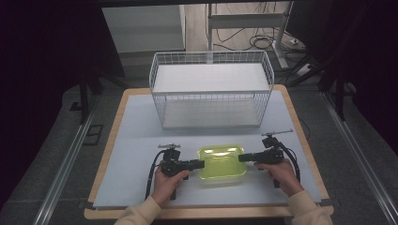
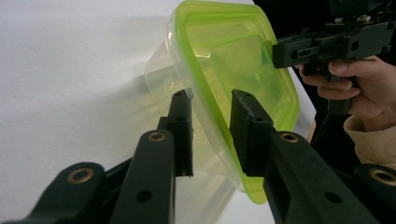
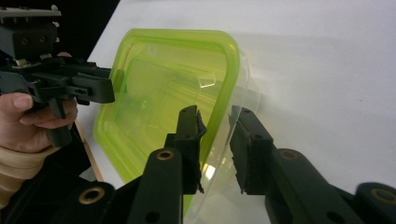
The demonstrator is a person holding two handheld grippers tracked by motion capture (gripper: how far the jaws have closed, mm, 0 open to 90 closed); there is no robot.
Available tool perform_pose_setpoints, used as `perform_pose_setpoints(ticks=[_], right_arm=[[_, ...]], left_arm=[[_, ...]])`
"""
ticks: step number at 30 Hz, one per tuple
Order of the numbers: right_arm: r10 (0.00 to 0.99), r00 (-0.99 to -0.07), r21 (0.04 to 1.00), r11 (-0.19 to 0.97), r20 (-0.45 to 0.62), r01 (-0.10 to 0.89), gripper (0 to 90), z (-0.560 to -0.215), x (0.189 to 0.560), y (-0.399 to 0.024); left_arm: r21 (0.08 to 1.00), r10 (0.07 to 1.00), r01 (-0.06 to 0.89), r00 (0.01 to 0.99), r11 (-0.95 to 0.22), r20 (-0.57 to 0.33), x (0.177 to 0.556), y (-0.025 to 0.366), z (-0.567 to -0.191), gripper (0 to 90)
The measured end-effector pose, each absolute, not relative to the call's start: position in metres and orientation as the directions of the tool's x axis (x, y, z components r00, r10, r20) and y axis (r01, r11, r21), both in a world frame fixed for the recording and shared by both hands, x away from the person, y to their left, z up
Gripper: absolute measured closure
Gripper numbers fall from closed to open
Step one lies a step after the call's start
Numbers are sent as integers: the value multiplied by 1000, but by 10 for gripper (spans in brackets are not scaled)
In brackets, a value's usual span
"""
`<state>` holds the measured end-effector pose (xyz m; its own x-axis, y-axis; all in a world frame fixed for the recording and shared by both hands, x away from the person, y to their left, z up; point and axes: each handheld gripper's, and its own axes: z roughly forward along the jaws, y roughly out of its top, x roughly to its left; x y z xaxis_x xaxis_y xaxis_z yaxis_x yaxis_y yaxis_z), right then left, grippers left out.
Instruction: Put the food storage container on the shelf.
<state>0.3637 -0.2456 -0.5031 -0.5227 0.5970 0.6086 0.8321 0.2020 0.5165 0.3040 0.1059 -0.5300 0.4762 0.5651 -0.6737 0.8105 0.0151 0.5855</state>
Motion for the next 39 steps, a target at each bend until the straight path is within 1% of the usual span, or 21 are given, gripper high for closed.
perform_pose_setpoints(ticks=[2,3,4,5,7,13,19,27,33,39], right_arm=[[594,-522,527,185,613,830,764,-501,362,-246],[594,-522,527,185,613,830,764,-501,362,-246],[587,-514,533,160,625,831,794,-498,361,-249],[584,-513,535,152,630,831,801,-496,360,-250],[589,-529,551,163,611,818,803,-493,358,-249],[593,-548,579,162,590,799,803,-487,354,-247],[596,-569,609,163,567,777,803,-475,349,-244],[596,-608,653,176,525,737,803,-462,347,-234],[605,-654,716,189,454,672,802,-443,343,-232],[604,-667,740,180,437,649,802,-431,341,-232]], left_arm=[[584,561,811,474,21,-679,303,107,-529,741],[583,552,812,474,26,-686,303,108,-528,741],[581,526,813,481,32,-702,303,111,-527,778],[580,514,814,481,40,-710,303,112,-526,796],[590,524,806,487,39,-699,301,112,-524,816],[602,519,797,495,47,-697,299,114,-519,818],[642,529,765,528,44,-665,295,115,-509,817],[667,537,743,539,59,-648,293,124,-499,818],[696,540,716,564,58,-625,295,122,-487,815],[720,538,692,590,46,-602,296,124,-478,814]])
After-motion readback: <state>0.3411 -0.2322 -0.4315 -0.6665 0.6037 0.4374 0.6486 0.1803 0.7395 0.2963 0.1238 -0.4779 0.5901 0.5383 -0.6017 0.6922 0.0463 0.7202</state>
